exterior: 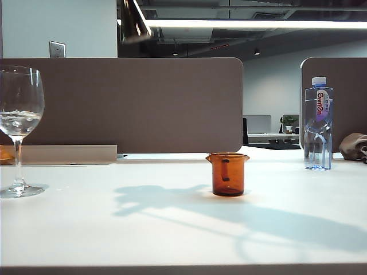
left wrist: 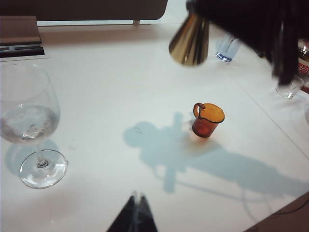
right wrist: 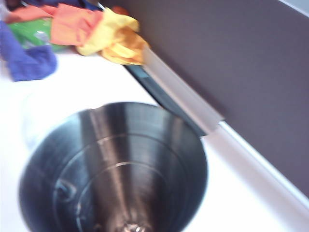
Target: Pick up the small amber measuring cup and pour the water in it into the jigger, then pick up the jigger and pour the water in it into the wine glass.
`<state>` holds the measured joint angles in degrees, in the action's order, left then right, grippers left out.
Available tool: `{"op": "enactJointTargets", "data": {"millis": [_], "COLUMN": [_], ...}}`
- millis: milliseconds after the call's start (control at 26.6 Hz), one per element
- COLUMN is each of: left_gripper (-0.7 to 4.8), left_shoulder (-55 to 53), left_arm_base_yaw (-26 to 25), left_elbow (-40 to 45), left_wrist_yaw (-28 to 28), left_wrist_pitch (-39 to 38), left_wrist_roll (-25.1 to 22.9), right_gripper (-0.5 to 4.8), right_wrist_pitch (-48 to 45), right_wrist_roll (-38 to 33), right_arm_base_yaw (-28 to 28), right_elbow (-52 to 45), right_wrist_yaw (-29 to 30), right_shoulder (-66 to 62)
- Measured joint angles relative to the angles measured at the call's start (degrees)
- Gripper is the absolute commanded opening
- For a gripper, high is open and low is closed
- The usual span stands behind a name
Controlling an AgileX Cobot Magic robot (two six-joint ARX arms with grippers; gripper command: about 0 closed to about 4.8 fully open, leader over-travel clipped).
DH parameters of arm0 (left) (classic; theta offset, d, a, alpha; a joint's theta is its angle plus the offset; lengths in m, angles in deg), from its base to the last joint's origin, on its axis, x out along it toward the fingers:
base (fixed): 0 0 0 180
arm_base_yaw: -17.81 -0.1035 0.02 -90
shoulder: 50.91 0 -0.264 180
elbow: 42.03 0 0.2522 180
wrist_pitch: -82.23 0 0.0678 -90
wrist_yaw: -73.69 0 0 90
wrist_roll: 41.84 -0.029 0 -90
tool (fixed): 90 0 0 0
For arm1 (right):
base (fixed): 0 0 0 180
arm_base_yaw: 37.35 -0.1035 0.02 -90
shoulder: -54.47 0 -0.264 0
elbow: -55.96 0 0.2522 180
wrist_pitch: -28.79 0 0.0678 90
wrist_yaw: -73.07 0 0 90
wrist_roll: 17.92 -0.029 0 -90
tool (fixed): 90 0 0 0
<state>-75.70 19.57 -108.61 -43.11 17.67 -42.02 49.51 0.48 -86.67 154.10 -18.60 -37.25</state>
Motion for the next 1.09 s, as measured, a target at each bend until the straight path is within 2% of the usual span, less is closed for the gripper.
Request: {"op": "enactJointTargets", "data": {"millis": [150, 301, 451, 827, 1091], "left_gripper": [-0.02, -0.02, -0.02, -0.02, -0.02], "left_shoulder": [0.02, 0.02, 0.0, 0.02, 0.0], "left_arm_base_yaw": [0.0, -0.02, -0.02, -0.02, -0.02], "left_elbow": [0.0, 0.0, 0.0, 0.0, 0.0], "left_wrist_yaw": [0.0, 0.04, 0.02, 0.0, -0.02], "left_wrist_pitch": [0.0, 0.0, 0.0, 0.0, 0.0], "left_wrist_roll": [0.0, 0.0, 0.0, 0.0, 0.0], "right_gripper": [-0.01, -0.01, -0.01, -0.01, -0.01], "right_wrist_pitch": [-9.7, -30.64, -41.13, -49.13, -49.11], "right_wrist_roll": [-3.85, -9.42, -14.1, -18.27, -19.26], "right_arm_base_yaw": [0.39, 1.95, 4.5, 7.34, 7.48], "right_elbow": [-11.52, -25.94, -27.8, -27.23, -24.68], "right_wrist_yaw": [3.5, 7.96, 9.77, 10.49, 10.53], "right_shoulder": [2.82, 2.43, -3.19, -15.19, -21.18]}}
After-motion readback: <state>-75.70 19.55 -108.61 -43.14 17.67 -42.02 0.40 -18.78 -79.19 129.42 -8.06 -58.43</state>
